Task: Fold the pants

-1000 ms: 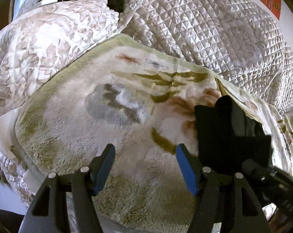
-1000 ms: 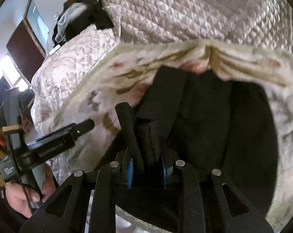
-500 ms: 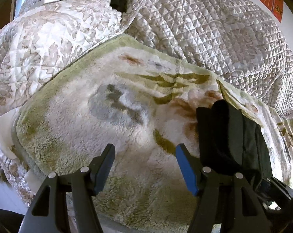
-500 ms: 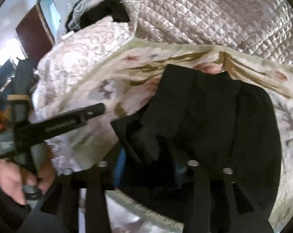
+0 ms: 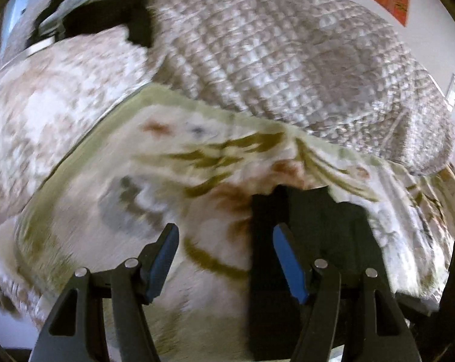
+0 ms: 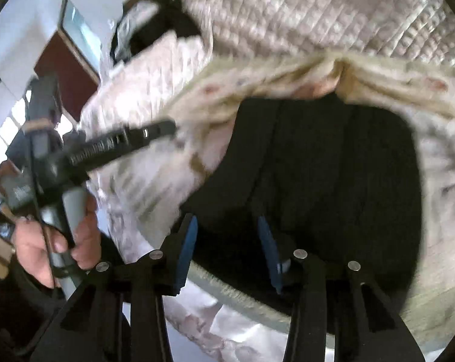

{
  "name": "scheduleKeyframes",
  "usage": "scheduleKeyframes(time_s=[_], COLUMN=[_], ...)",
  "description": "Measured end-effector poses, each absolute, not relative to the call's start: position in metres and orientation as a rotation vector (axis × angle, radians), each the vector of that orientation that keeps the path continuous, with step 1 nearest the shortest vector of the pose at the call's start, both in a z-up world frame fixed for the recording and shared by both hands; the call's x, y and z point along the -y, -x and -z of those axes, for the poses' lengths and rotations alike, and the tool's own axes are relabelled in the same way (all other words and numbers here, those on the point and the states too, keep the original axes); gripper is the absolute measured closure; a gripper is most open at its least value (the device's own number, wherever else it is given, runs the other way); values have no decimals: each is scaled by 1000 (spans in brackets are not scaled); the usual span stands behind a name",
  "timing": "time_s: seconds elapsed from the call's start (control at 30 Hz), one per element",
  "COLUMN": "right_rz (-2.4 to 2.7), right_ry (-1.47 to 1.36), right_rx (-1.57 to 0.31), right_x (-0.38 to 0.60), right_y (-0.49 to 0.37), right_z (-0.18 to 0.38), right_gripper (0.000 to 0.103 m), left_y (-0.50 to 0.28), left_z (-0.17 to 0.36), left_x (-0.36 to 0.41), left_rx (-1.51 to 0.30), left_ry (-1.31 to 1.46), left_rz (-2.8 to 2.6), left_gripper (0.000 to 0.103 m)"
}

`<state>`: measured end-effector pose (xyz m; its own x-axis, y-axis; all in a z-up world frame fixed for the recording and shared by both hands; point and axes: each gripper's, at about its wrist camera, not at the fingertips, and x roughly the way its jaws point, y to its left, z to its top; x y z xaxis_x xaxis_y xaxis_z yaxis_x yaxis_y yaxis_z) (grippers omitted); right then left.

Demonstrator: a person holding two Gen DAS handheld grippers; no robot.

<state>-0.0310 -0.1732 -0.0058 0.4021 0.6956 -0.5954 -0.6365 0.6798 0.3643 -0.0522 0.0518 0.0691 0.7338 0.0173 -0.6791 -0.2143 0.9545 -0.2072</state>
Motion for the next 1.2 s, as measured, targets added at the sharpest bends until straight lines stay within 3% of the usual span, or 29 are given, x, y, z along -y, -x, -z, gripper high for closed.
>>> scheduleKeyframes(time_s=[0.17,0.37,0.47,0.77,0.93,1.2], right_rz=[-638,-545,-530,-502,-502,-540], right_ry=[-47,-23,-8,-3,18,-3], right_rx=[-769,-821,-853,-855,-850,-814], right_x=[207,207,205,208,206,214], right_y=[-19,-73,-87,-88,-85,-60], right_z=[-12,0,15,30,29,21], right_gripper=[81,81,81,82,81,80], left_y=[18,-31,-47,-40,-39,-20], left_z=[-78,-68,-39,-27,-25,-31], left_x=[-23,15,17,14,5,2], left_rx=[-763,-816,-894,-877,-878,-863], left_ry=[260,166,149,146,175,166], left_rz=[26,138,86,70,52,43], left_gripper=[36,62,68,62,46,45])
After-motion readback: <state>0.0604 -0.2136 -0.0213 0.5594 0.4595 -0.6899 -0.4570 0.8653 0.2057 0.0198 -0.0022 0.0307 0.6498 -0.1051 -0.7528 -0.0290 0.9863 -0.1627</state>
